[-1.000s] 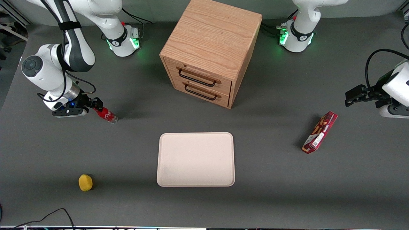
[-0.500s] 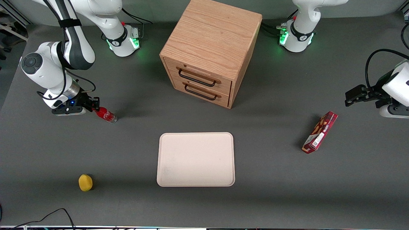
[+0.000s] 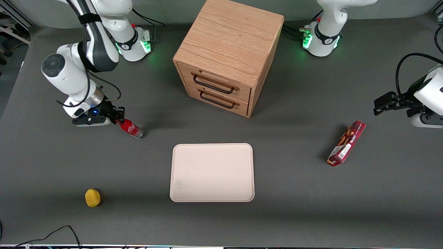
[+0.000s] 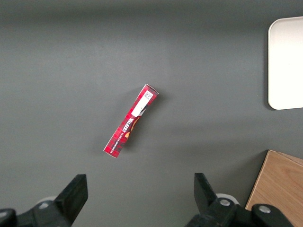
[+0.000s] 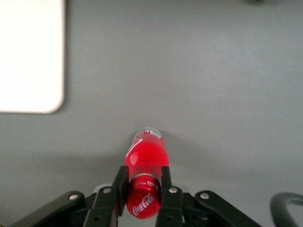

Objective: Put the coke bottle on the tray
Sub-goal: 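Lift the bottle and carry it to the white tray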

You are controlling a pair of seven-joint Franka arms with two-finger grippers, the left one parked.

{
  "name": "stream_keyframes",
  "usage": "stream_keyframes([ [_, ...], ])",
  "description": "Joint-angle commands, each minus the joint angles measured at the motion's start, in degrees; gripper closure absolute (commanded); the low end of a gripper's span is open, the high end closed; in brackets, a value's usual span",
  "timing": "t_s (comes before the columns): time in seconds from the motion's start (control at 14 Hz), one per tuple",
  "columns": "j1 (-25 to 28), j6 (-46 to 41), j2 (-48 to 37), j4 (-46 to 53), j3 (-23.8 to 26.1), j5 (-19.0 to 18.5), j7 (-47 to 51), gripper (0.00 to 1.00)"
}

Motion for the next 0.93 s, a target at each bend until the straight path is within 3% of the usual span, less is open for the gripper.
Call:
stream_keyframes([
  [0.0, 0.6, -12.4, 12.7, 21.8, 0.1, 0.2, 3.2, 1.0],
  [0.14, 3.9, -24.5, 23.6, 40.9, -0.1, -2.2, 8.1, 1.0],
  [0.29, 9.8, -29.9, 31.3, 53.6, -0.2, -11.8, 18.2, 1.0],
  [0.36, 12.4, -30.9, 34.1, 57.2, -0.4, -14.2, 21.8, 1.0],
  [0.64, 16.8, -31.6, 43.8, 69.1, -1.1, -14.7, 24.9, 1.0],
  [0.86, 23.0, -30.2, 49.3, 75.8, -8.1, -14.5, 25.3, 1.0],
])
